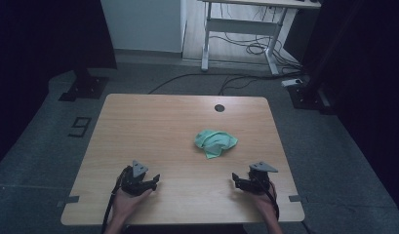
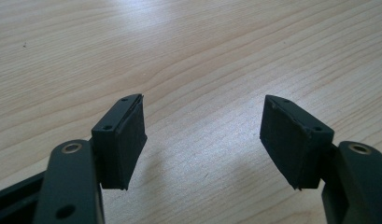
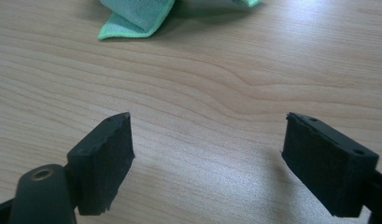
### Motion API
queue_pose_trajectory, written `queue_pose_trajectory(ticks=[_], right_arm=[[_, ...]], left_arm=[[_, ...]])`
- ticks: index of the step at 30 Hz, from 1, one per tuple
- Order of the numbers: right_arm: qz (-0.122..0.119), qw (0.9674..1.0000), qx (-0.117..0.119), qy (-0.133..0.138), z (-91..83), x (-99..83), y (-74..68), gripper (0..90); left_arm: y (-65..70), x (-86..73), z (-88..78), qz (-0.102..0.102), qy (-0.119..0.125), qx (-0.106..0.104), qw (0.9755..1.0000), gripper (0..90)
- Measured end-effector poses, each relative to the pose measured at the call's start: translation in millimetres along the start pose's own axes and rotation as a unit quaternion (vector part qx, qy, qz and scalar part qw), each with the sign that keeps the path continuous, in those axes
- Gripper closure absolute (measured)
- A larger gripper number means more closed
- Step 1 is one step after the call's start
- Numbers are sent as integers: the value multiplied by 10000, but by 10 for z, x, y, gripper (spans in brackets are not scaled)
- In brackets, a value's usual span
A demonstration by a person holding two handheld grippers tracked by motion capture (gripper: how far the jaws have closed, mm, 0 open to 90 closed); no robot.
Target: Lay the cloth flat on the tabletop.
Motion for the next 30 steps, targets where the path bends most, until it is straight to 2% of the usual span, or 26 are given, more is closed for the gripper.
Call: queue_pose_trajectory(ticks=[20,30], right_arm=[[-40,9997,109,205,-37,68,-33,266],[-101,9996,152,225,-29,108,-64,280]], left_arm=[[31,79,-25,-68,142,-81,9998,344],[83,177,-5,19,188,-144,9997,351]])
Point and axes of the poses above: each handheld gripper's, and its own axes: z roughly forward along the jaws, x roughly out of its top, y roughly to its right, the point moved 6 cm from there along z, roughly forward along the jaws, and after that the axes turned 10 degrees about z, right-handed, at the moved point
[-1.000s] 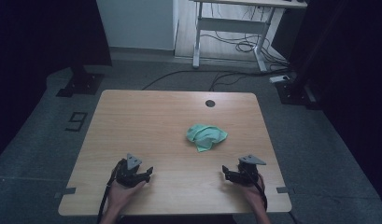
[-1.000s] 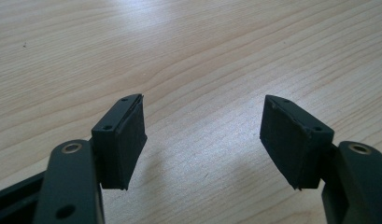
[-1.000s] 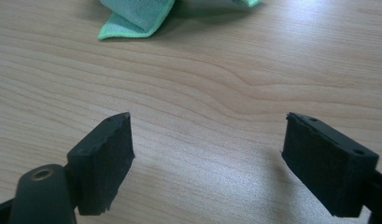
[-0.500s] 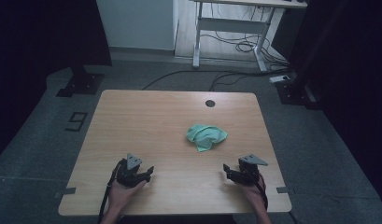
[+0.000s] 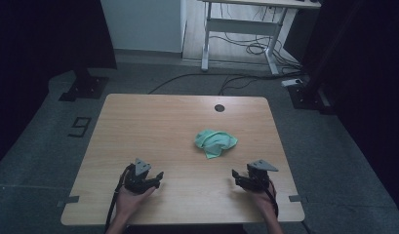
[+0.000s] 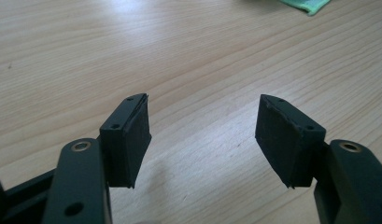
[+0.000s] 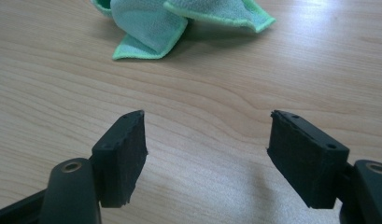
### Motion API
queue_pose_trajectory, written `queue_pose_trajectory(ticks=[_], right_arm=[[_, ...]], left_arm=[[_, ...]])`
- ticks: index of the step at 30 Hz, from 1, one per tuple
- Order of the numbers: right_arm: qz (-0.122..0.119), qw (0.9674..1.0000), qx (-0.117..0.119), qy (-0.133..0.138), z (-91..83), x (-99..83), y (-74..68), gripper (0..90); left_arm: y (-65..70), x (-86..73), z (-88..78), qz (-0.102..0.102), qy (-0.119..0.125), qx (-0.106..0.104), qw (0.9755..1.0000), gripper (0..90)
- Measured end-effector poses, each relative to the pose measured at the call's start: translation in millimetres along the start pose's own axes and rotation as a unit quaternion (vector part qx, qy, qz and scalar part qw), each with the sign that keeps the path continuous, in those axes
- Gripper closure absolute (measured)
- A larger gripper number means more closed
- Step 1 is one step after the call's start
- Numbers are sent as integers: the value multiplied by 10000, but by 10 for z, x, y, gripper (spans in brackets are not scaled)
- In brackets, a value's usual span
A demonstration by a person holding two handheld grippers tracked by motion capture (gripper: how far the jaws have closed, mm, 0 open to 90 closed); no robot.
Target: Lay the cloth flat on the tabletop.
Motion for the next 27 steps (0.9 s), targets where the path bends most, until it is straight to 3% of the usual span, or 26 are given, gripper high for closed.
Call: queue_pose_trajectory(ticks=[17,27], right_arm=[[-111,9999,84,103,68,217,-115,285],[-208,9997,127,71,150,327,-175,290]], left_arm=[[70,282,179,-11,99,-276,9996,357],[120,448,379,54,46,-367,9993,368]])
Point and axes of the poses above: each handheld gripper's, and its own axes: z roughly forward along the jaws, x roughly out of its top, y roughly to its right, the point moved 6 cm from there along z, roughly forward along the jaws, and after that the axes turned 10 degrees about z, right-handed, at the moved point
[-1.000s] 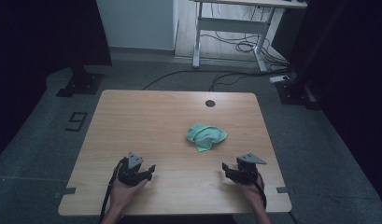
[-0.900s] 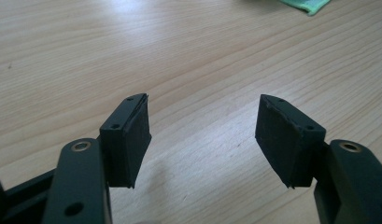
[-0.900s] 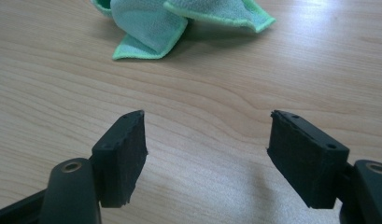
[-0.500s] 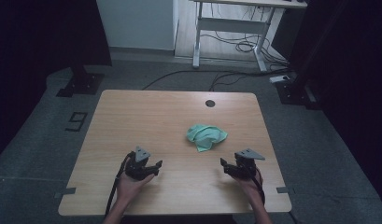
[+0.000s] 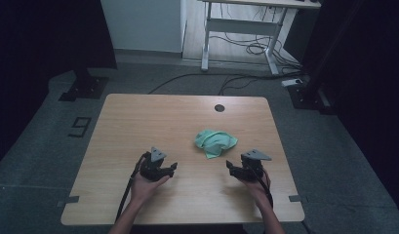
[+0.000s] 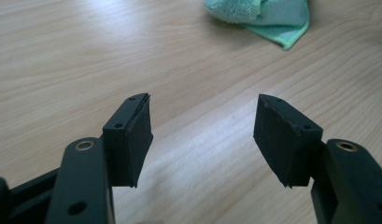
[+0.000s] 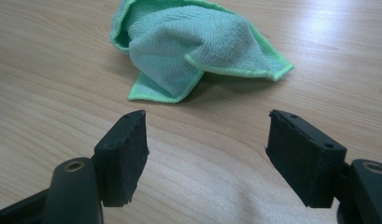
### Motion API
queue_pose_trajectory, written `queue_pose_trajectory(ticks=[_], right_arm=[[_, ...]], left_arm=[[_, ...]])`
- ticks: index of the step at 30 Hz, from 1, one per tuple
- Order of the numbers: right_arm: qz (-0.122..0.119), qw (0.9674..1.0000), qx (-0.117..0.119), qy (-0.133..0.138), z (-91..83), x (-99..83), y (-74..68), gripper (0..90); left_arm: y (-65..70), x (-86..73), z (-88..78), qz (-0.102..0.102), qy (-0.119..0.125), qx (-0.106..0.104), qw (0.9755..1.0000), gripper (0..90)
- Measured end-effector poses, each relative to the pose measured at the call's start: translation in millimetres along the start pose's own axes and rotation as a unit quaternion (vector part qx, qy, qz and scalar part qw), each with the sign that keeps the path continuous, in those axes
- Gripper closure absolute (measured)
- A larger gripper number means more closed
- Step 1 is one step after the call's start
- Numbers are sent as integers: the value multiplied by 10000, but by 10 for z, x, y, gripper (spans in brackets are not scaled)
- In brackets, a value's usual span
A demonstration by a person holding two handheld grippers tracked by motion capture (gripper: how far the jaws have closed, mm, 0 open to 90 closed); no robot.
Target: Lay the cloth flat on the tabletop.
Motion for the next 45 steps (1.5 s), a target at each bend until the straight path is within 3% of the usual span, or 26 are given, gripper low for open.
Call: queue_pose_trajectory(ticks=[5,19,36,41,45], right_arm=[[-23,10000,16,0,37,52,-9,293],[-8,10000,98,-14,184,150,-6,309],[-60,9999,92,9,404,316,15,331],[-19,10000,73,-22,498,311,35,339],[2,10000,48,-59,555,294,56,341]], left_arm=[[37,123,131,37,18,-107,9999,375],[106,362,524,211,-69,-152,9996,382],[171,621,780,269,112,-172,9994,379],[204,691,873,189,164,-232,9994,379],[233,736,946,267,124,-186,9994,379]])
Point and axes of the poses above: each handheld gripper's, and its own axes: z roughly forward along the jaws, x roughly out of its top, y roughly to its right, the point moved 6 cm from there along z, roughly forward along the jaws, and after that the axes turned 10 degrees about z, right-handed, at the moved point
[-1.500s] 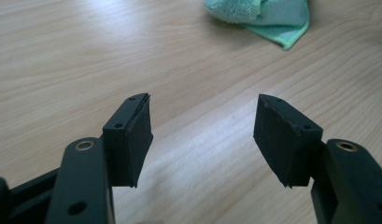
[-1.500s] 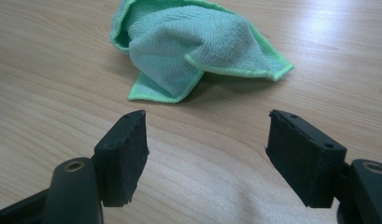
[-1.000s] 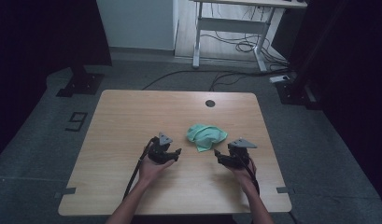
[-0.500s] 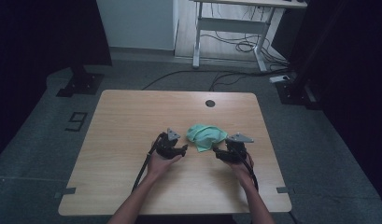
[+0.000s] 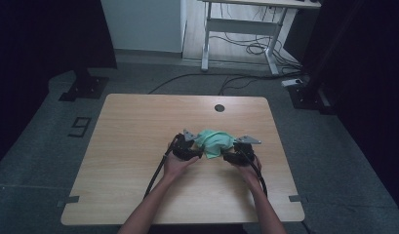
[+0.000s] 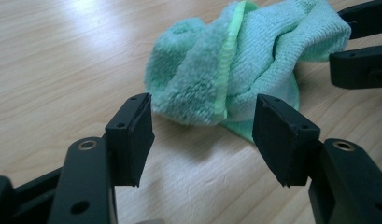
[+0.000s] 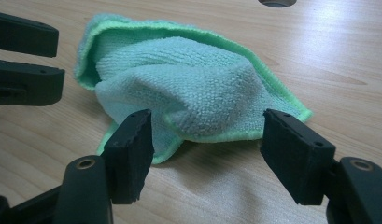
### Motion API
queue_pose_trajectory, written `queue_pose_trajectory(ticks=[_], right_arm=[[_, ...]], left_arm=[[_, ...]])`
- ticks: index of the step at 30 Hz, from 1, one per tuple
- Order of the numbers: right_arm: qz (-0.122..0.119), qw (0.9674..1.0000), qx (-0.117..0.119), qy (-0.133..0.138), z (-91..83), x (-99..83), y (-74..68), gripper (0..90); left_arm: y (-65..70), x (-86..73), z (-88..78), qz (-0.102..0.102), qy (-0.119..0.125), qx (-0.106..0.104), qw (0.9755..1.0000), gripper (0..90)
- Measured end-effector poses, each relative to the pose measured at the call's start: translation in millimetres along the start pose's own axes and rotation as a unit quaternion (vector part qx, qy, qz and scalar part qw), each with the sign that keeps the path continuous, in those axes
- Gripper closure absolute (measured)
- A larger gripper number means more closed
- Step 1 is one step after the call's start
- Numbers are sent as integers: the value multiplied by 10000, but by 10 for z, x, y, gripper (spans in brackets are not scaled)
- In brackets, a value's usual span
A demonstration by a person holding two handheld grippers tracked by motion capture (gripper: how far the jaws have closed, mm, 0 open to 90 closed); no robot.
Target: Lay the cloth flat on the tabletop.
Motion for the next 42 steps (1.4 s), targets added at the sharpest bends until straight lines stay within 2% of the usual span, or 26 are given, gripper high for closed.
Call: queue_pose_trajectory(ticks=[8,17,20,26,27,28,29,30,35,38,42], right_arm=[[28,10000,45,59,11,22,26,344],[-14,10000,-23,-6,23,69,32,336],[12,10000,50,70,0,130,12,338],[-31,10000,53,-15,77,195,-3,341],[-29,10000,56,-48,106,196,-9,360],[-86,9999,61,-97,150,187,-14,452],[-86,9999,61,-97,150,187,-14,452],[-123,9998,61,-126,174,177,-16,500],[-258,9993,101,-245,226,125,-4,777],[-287,9993,156,-183,197,143,-10,811],[-335,9993,156,-105,162,158,-18,824]], left_arm=[[-28,21,127,100,-165,95,9998,389],[-42,5,201,51,-186,85,9998,428],[-39,11,204,53,-179,104,9998,457],[-41,28,241,62,-221,94,9997,524],[-43,32,245,71,-234,102,9996,559],[-51,39,245,79,-244,106,9996,621],[-51,39,245,79,-244,106,9996,648],[-53,40,244,57,-237,97,9997,648],[-85,8,223,47,-243,29,9997,806],[-77,14,191,86,-177,-41,9998,851],[-61,25,154,100,-124,-116,9998,868]])
Point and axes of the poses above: each handheld gripper's, and its own axes: z roughly forward along the jaws, x roughly out of its top, y roughly to its right, the point moved 6 cm from there along z, roughly forward along the jaws, and after that the axes turned 10 degrees about z, right-handed, at the moved point
